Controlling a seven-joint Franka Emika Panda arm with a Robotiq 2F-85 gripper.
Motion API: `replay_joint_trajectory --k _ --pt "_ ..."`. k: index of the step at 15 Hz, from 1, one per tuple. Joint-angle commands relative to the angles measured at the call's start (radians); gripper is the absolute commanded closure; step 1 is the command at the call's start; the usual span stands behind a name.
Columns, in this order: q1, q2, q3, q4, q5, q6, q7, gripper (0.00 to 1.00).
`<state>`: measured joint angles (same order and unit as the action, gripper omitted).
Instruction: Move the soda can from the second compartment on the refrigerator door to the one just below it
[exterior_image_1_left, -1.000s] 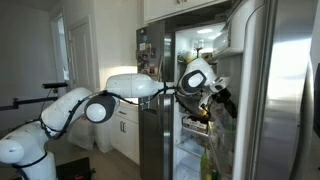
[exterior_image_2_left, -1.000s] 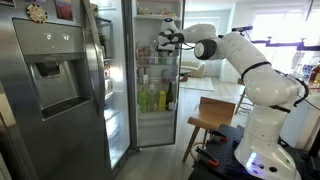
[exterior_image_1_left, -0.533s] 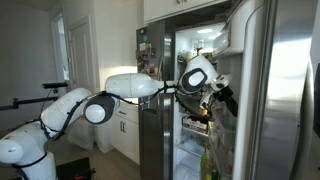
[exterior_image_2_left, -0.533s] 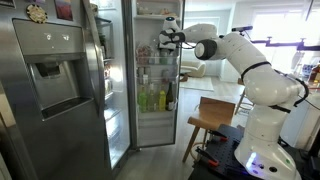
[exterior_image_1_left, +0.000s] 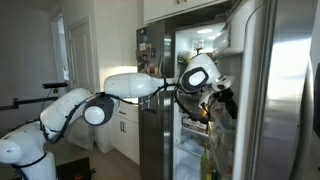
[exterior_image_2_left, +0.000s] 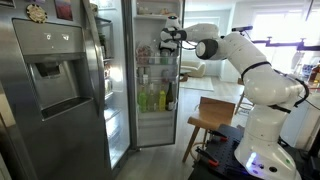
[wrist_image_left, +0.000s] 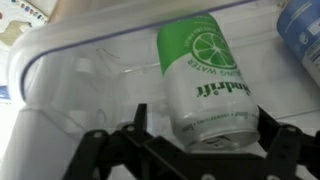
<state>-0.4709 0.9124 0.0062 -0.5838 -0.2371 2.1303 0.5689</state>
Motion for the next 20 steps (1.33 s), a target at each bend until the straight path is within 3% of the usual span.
replay_joint_trajectory --k 1,2,3,5,8,14,20 --pt "-0.010 0.009 0.021 0.042 0.023 -0.047 -0.033 0.00" --pt "-0.011 0.009 0.024 0.043 0.022 -0.048 -0.032 0.01" --pt "-0.013 0.009 0.027 0.044 0.022 -0.048 -0.032 0.26" --pt "-0.013 0.010 0.027 0.045 0.020 -0.049 -0.031 0.29" --pt "-0.010 0.009 0.026 0.047 0.017 -0.049 -0.030 0.51" --pt "0.002 0.006 0.018 0.040 0.003 -0.033 -0.021 0.52" --pt "0.061 -0.019 0.013 0.015 -0.016 -0.006 -0.006 0.52"
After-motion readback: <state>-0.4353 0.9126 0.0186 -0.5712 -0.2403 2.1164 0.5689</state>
